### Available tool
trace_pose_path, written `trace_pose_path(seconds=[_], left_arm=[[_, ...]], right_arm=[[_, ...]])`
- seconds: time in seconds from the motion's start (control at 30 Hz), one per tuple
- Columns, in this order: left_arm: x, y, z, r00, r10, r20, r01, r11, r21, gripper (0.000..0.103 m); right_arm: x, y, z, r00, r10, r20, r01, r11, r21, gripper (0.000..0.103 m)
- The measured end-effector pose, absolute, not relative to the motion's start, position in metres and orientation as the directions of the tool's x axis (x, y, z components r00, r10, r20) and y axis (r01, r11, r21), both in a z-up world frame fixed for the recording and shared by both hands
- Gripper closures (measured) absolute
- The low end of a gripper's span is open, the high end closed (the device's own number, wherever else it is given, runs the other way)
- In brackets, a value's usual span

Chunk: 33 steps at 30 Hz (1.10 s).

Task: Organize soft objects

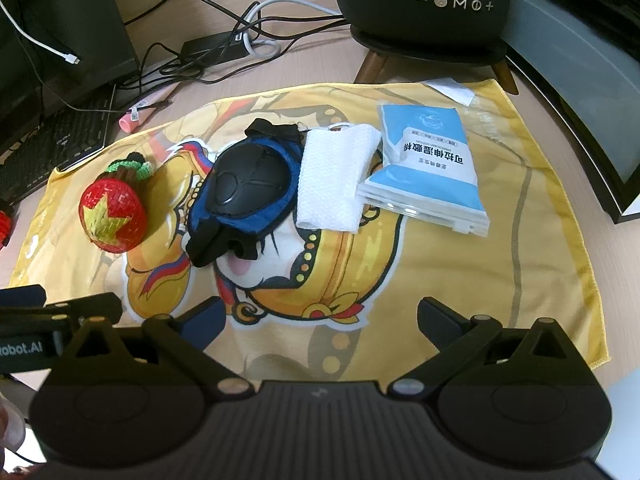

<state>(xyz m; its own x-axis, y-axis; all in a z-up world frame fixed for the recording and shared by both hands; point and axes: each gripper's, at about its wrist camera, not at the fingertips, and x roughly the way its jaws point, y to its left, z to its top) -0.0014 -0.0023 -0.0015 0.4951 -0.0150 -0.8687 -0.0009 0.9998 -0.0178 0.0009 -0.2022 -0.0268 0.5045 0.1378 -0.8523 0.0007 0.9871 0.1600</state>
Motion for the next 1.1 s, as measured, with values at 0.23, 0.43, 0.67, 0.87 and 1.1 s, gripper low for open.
trace_pose_path(seconds=[0.23,0.43,0.67,0.87,1.1], left_arm=[[-0.004,-0.009,-0.005,0.490,0.000,-0.872,-0.005,1.000,-0.003,0.000],[-0.005,-0.008,-0.006,0.481,-0.018,-0.876,-0.006,1.000,-0.024,0.000],[-0.007,-0.011,-0.006,0.477,-0.017,-0.879,-0.015,1.000,-0.028,0.000],[-0.003,-0.014,0.000,0.480,-0.006,-0.877,-0.003,1.000,-0.009,0.000],[-0.002,-0.019,-0.002,0.470,-0.001,-0.882,0.011,1.000,0.005,0.000]], right_arm=[[0.004,-0.205,-0.028,0.502,0.135,-0.854,-0.002,0.988,0.155,0.000],[0.002,-0.206,-0.031,0.498,0.130,-0.857,-0.004,0.989,0.148,0.000],[-0.003,-0.208,-0.030,0.502,0.127,-0.855,-0.009,0.990,0.141,0.000],[-0.001,-0.216,-0.028,0.511,0.135,-0.849,0.004,0.987,0.160,0.000],[-0.003,-0.219,-0.029,0.510,0.138,-0.849,0.016,0.985,0.169,0.000]])
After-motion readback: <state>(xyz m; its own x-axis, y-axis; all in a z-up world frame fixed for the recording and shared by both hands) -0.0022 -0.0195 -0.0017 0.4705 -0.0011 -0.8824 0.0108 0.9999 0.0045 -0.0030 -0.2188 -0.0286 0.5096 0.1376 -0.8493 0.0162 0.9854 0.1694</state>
